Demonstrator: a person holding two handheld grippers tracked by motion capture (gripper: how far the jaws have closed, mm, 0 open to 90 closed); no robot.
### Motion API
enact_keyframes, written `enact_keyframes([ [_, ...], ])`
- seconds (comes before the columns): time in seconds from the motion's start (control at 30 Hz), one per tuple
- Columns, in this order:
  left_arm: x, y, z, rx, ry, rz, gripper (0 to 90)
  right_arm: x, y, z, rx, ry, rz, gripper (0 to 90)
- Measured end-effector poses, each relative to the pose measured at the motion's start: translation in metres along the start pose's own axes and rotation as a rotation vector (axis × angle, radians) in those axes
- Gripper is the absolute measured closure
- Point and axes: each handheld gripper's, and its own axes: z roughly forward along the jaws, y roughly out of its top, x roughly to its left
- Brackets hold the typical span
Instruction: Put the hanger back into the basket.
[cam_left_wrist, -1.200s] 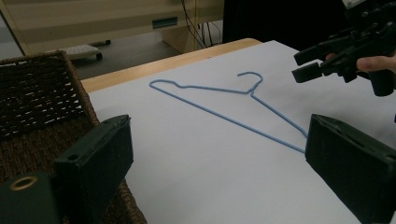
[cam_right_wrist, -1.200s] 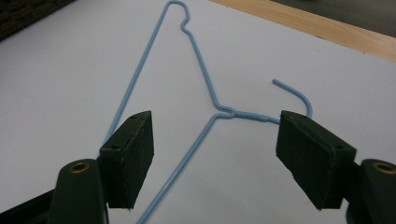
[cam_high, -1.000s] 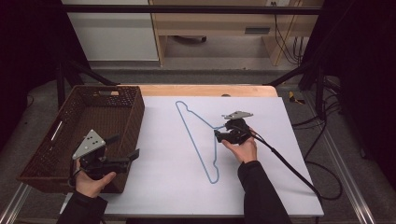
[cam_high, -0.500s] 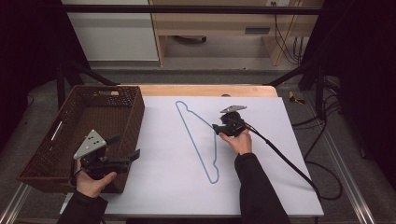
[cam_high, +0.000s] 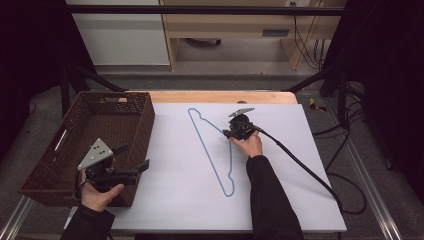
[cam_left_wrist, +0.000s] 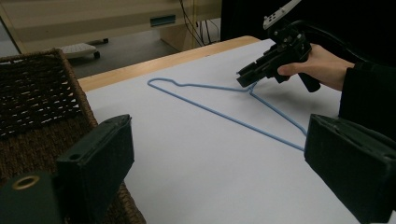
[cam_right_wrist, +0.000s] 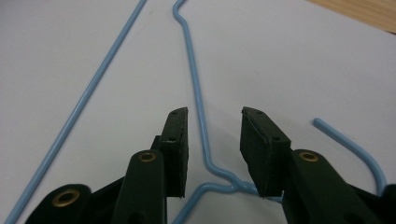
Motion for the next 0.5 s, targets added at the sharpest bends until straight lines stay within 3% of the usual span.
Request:
enact_keyframes([
  [0.13, -0.001, 0.000, 0.002, 0.005, -0.003, 0.003, 8.1, -0.003, -0.002, 0.010, 0.029, 0.024, 0.000, 68.0],
  [0.5, -0.002, -0.001, 0.004, 0.014, -0.003, 0.009, 8.4, -0.003, -0.004, 0.016, 0.054, 0.022, -0.042, 78.4],
])
